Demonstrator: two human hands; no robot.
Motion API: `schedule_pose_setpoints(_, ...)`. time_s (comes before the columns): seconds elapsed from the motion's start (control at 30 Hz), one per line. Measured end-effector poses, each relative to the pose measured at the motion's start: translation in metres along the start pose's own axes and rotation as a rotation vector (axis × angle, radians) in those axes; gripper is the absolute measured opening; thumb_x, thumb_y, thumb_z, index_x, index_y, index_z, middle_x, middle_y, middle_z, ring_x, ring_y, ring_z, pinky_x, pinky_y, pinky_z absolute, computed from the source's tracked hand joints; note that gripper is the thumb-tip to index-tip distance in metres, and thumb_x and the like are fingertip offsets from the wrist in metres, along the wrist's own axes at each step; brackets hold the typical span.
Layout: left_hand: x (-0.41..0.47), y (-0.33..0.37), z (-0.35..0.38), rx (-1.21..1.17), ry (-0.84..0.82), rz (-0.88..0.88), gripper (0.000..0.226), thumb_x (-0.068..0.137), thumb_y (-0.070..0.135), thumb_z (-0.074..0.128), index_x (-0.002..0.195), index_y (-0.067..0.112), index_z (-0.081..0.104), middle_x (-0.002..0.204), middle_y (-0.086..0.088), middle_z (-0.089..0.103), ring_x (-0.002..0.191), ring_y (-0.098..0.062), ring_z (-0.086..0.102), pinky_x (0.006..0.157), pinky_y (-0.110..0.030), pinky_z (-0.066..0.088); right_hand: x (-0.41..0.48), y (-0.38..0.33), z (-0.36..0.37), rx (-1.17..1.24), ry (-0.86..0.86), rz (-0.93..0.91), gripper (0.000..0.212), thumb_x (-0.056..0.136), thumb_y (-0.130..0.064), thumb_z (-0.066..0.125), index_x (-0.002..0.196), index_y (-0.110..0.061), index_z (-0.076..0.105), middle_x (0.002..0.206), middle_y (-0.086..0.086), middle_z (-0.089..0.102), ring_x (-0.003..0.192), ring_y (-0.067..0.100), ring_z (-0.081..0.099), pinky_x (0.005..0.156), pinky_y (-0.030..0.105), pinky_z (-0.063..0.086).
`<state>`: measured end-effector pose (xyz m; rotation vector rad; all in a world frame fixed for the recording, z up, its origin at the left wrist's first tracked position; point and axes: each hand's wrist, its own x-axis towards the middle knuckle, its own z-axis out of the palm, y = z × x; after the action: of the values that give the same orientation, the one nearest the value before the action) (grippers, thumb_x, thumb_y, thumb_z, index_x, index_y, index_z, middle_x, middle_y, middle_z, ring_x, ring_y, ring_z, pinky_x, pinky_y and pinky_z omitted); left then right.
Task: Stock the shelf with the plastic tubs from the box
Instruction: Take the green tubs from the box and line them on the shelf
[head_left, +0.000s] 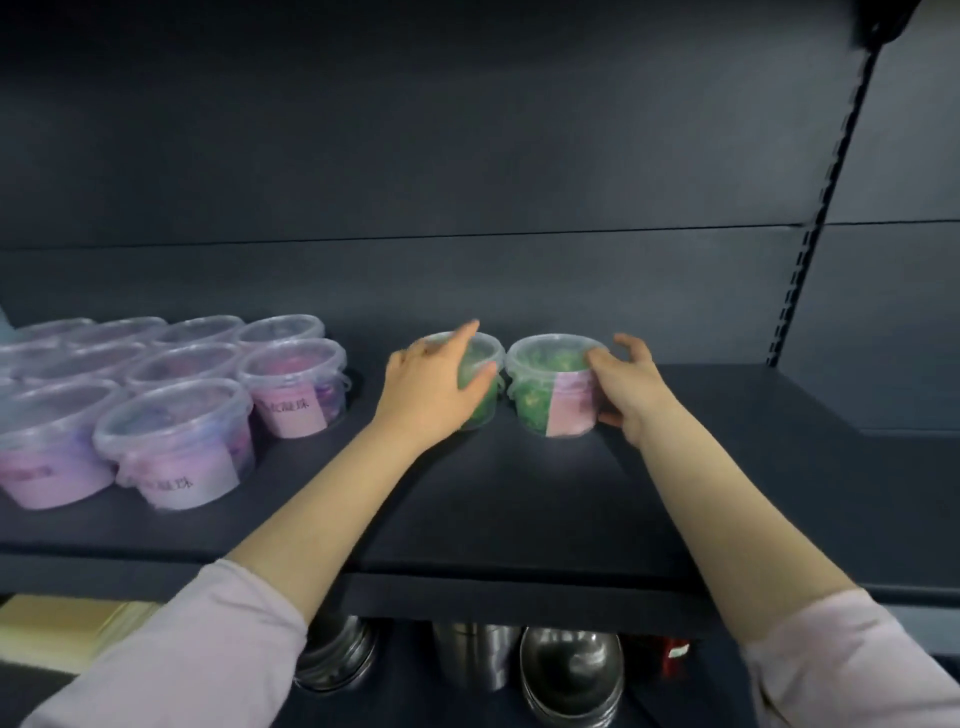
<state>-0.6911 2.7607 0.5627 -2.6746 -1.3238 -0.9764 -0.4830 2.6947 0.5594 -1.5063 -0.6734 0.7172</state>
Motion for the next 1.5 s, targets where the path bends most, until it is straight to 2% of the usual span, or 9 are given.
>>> schedule_pose_setpoints(0.07,0.008,-0.009,0.008,-0.329,0.082,-0.088,0.041,0.091,0.022,0.051,0.131,0.022,0.046,0.126,0.0,0.059,0.106,-0.031,0.055,0.097,-0.038,0.04,0.016,-0.004,0.016,0.006,0.013,-0.019,0.053,0.087,-0.03,0.05,0.139,-0.037,0.039,0.139,0.011,0.045,0.111,0.032,0.057,0.094,0.047,0.051)
schedule_pose_setpoints(0.2,0.009,-0.037,0.025,-0.33,0.2,-0.106,0.029,0.084,0.003,0.055,0.112,0.01,0.059,0.116,-0.007,0.059,0.11,-0.026,0.05,0.095,-0.027,0.036,0.033,-0.001,0.031,0.014,0.05,-0.112,0.039,0.092,-0.026,0.048,0.131,-0.026,0.051,0.123,0.005,0.058,0.104,0.025,0.06,0.09,0.041,0.052)
schedule_pose_setpoints(0.3,0.016,-0.05,0.03,-0.262,0.196,-0.05,0.026,0.085,0.007,0.059,0.109,0.015,0.063,0.115,0.0,0.061,0.111,-0.021,0.049,0.093,-0.023,0.034,0.036,-0.009,0.024,0.048,-0.065,0.003,0.032,0.09,-0.04,0.058,0.118,-0.027,0.053,0.109,-0.001,0.062,0.091,0.018,0.062,0.069,0.034,0.053)
schedule_pose_setpoints(0.47,0.028,-0.038,0.036,0.057,0.278,-0.1,0.021,0.082,0.023,0.063,0.103,0.024,0.069,0.106,0.001,0.063,0.103,-0.027,0.051,0.088,-0.035,0.028,0.031,-0.017,0.018,-0.155,-0.287,0.08,0.05,0.081,-0.03,0.067,0.123,-0.031,0.039,0.111,-0.003,0.055,0.093,0.015,0.062,0.065,0.038,0.059)
schedule_pose_setpoints(0.67,0.034,-0.057,0.036,-0.32,0.278,-0.161,0.04,0.081,0.008,0.053,0.118,0.015,0.065,0.121,-0.003,0.059,0.117,-0.027,0.043,0.103,-0.031,0.031,0.027,-0.004,0.038,-0.352,0.011,-0.195,0.072,0.068,-0.057,0.075,0.117,-0.019,0.038,0.114,0.002,0.053,0.094,0.022,0.062,0.075,0.046,0.059)
schedule_pose_setpoints(0.8,0.036,-0.059,0.038,-0.344,0.26,-0.186,0.031,0.082,0.002,0.056,0.111,0.008,0.066,0.123,-0.004,0.056,0.126,-0.024,0.039,0.103,-0.018,0.023,0.034,-0.001,0.038,-0.312,-0.223,-0.24,0.073,0.083,-0.042,0.067,0.143,-0.034,0.026,0.143,0.004,0.038,0.124,0.023,0.05,0.104,0.046,0.044)
schedule_pose_setpoints(0.97,0.039,-0.062,0.033,-0.291,0.267,-0.191,0.031,0.081,0.005,0.058,0.11,0.01,0.069,0.119,-0.005,0.06,0.12,-0.024,0.043,0.1,-0.025,0.033,0.04,0.005,0.042,-0.392,-0.062,-0.336,0.064,0.076,-0.04,0.076,0.13,-0.019,0.049,0.131,0.005,0.05,0.113,0.021,0.056,0.098,0.036,0.047)
schedule_pose_setpoints(1.23,0.041,-0.063,0.03,-0.196,0.267,-0.23,0.027,0.078,0.016,0.058,0.103,0.014,0.069,0.112,0.0,0.057,0.114,-0.023,0.04,0.086,-0.026,0.035,0.038,0.021,0.06,-0.406,0.024,-0.445,0.066,0.077,-0.047,0.074,0.127,-0.019,0.042,0.122,0.007,0.059,0.105,0.023,0.061,0.089,0.038,0.051)
schedule_pose_setpoints(1.5,0.041,-0.064,0.028,-0.155,0.278,-0.242,0.025,0.08,0.013,0.053,0.101,0.014,0.068,0.114,-0.002,0.057,0.112,-0.026,0.041,0.08,-0.03,0.039,0.038,0.022,0.067,-0.443,0.014,-0.518,0.061,0.08,-0.04,0.073,0.131,-0.017,0.048,0.122,-0.006,0.041,0.1,0.02,0.062,0.086,0.025,0.043)
